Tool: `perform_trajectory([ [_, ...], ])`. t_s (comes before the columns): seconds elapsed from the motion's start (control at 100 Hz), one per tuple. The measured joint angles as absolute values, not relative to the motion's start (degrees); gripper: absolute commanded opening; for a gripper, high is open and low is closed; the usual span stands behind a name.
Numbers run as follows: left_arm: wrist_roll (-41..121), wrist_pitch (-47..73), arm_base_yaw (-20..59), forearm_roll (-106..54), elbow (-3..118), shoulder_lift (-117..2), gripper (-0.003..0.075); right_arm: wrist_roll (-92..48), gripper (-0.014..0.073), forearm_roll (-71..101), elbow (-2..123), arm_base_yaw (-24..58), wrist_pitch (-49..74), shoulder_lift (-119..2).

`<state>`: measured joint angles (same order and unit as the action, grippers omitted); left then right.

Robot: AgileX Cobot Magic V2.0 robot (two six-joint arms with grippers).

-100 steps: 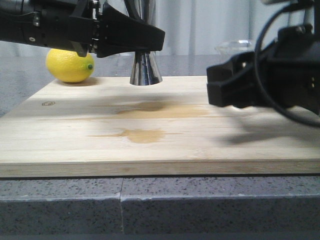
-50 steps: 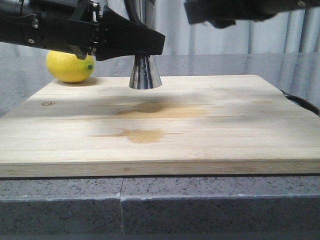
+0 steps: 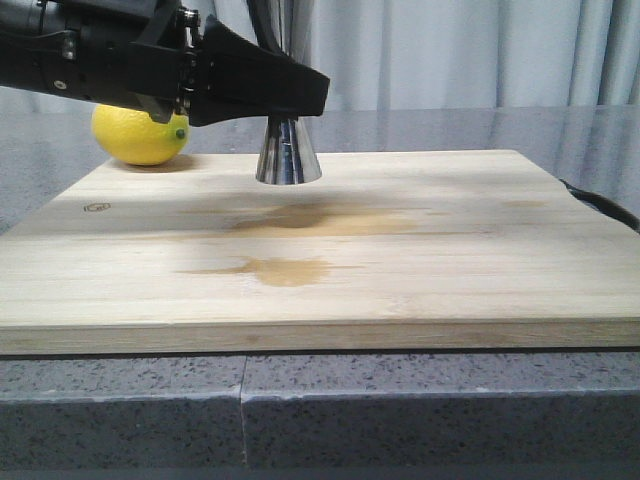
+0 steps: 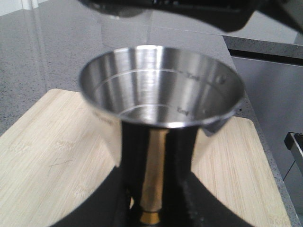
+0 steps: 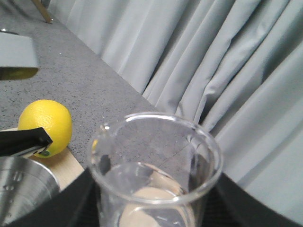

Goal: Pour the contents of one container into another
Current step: 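Tilt the beaker with the right gripper, pouring liquid into the jigger cup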

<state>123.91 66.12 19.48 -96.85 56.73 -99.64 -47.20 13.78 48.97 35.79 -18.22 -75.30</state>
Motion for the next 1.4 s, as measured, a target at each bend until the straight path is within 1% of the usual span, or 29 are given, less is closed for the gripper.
perform_trajectory([
  [0.2, 123.91, 66.17, 19.48, -96.85, 56.73, -99.64, -0.0019, -47.29, 0.0206, 7.65, 51.02, 35.79, -13.71, -75.3],
  [0.37, 123.91, 66.17, 19.48, -96.81, 56.73, -99.64, -0.0019, -47.29, 0.0206, 3.32, 51.36, 35.79, -12.57, -75.3],
  [0.76, 123.67, 66.17, 19.48, -96.54, 56.73, -99.64, -0.0019, -47.58, 0.0206, -3.52, 51.3, 35.79, -11.61, -75.3],
  [1.4, 122.39, 66.17, 19.65, -94.06, 56.73, -99.64, -0.0019, -47.64, 0.0206, -10.12, 51.53, 35.79, -11.49, -75.3],
])
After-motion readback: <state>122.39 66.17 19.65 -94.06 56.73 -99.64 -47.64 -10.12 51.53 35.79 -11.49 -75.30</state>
